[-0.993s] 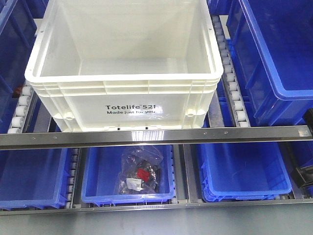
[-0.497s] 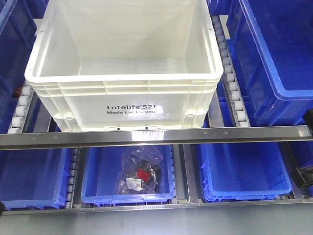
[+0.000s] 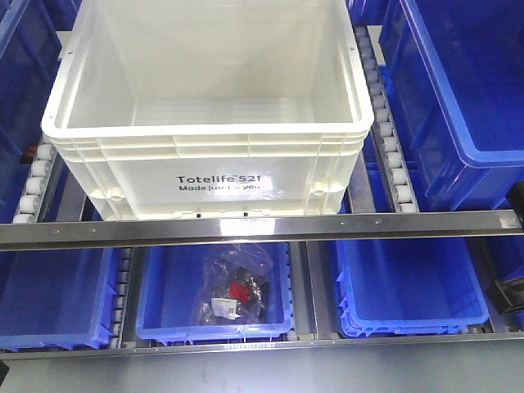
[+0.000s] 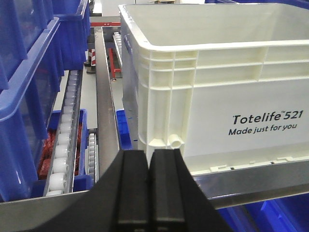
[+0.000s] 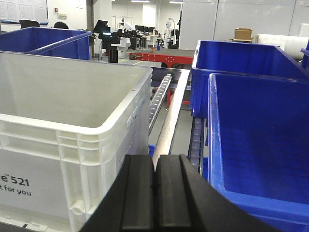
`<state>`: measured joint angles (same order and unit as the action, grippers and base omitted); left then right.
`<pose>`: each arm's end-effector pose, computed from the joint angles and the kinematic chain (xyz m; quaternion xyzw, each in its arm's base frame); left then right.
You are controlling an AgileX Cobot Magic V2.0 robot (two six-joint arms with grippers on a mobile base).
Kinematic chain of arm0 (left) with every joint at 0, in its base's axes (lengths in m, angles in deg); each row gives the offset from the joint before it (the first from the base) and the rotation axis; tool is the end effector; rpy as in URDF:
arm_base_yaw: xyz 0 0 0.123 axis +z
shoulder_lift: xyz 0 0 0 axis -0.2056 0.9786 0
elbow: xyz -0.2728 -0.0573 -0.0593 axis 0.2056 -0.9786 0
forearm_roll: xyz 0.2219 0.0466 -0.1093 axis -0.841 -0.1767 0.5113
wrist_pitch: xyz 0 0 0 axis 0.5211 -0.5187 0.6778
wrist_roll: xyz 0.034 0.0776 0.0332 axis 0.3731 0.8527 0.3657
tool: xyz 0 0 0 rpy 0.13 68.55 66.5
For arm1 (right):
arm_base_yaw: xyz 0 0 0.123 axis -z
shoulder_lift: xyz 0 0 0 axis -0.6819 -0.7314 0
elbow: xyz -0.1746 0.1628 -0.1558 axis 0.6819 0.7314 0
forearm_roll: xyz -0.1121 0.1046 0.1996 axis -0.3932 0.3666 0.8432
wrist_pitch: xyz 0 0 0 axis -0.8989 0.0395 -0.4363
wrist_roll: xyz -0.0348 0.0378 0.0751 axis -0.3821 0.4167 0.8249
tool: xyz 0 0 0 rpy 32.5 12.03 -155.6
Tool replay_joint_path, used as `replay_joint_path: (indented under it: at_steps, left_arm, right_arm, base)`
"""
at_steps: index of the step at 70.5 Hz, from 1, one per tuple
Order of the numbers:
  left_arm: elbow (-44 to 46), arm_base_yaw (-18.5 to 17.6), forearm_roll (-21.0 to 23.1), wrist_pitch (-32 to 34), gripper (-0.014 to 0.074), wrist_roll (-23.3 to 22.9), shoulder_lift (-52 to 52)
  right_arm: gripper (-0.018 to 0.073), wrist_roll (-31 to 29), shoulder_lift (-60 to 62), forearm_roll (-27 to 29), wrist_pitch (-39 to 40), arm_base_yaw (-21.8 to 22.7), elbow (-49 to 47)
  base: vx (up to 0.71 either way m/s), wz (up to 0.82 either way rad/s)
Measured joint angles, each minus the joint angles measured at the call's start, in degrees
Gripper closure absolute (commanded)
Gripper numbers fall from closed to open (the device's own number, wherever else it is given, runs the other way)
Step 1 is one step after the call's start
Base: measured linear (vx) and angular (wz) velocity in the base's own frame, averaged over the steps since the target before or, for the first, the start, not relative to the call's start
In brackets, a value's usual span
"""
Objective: Place moving items into box and shelve
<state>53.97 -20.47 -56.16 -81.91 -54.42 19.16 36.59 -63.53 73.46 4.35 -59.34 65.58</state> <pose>0.0561 -0.0075 0.1918 0.0287 0.7304 -0.0688 0.6789 0.0938 0.0236 0.2609 -0.1184 0.6942 0.0522 0.7081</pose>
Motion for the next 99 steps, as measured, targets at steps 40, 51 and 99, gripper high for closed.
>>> replay_joint_path:
  at_steps: [40, 51, 99]
  left_arm:
    - [0.00, 0.00, -0.02, -0.16, 0.0623, 0.00, 0.00]
    - [0.00, 0.00, -0.02, -0.16, 0.0623, 0.00, 0.00]
    - [0.00, 0.00, -0.02, -0.30, 0.0623, 0.00, -0.01]
  right_arm:
    - [0.0574, 0.00, 0.00, 0.00, 0.00, 0.00, 0.00]
    - [0.0574, 0.60, 0.00, -4.85, -0.55, 0.00, 0.00]
    - [0.0574, 18.61, 23.11, -18.03, -16.09, 0.00, 12.83]
  base:
    - [0.00, 0.00]
    - [0.00, 0.00]
    - [0.00, 0.00]
